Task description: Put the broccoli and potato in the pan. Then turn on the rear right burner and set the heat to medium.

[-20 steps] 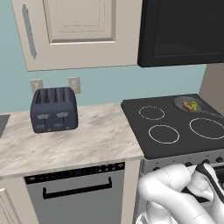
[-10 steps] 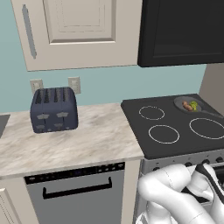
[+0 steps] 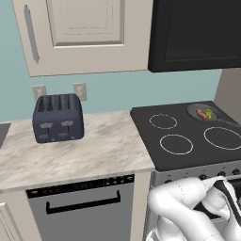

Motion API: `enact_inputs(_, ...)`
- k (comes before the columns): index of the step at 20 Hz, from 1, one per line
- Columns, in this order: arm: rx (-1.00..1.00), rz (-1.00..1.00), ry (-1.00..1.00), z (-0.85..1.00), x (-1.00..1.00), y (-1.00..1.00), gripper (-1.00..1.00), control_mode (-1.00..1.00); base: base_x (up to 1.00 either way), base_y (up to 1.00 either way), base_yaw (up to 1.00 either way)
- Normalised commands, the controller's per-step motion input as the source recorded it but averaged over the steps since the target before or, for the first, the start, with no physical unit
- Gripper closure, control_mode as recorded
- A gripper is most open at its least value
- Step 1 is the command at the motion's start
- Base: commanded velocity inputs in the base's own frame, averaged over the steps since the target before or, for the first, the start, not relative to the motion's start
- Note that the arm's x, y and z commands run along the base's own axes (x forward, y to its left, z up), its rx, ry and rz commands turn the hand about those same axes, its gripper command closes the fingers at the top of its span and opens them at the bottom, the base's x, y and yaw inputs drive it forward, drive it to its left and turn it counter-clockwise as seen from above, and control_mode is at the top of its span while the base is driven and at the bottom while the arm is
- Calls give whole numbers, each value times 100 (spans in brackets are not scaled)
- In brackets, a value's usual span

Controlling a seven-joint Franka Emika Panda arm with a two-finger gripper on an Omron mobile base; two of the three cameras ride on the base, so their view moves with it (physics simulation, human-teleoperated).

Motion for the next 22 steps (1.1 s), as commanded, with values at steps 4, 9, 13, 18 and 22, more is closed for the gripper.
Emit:
enact_inputs(4, -15, 0, -8, 0, 0, 0, 100, -100, 0, 0, 0)
enact_inputs(9, -15, 0, -1, 0, 0, 0, 100, -100, 0, 0, 0)
enact_inputs(13, -14, 0, 0, 0, 0, 0, 100, -100, 0, 0, 0)
enact_inputs(18, -12, -1, 0, 0, 0, 0, 100, -100, 0, 0, 0)
enact_inputs(22, -13, -2, 0, 0, 0, 0, 100, -100, 0, 0, 0)
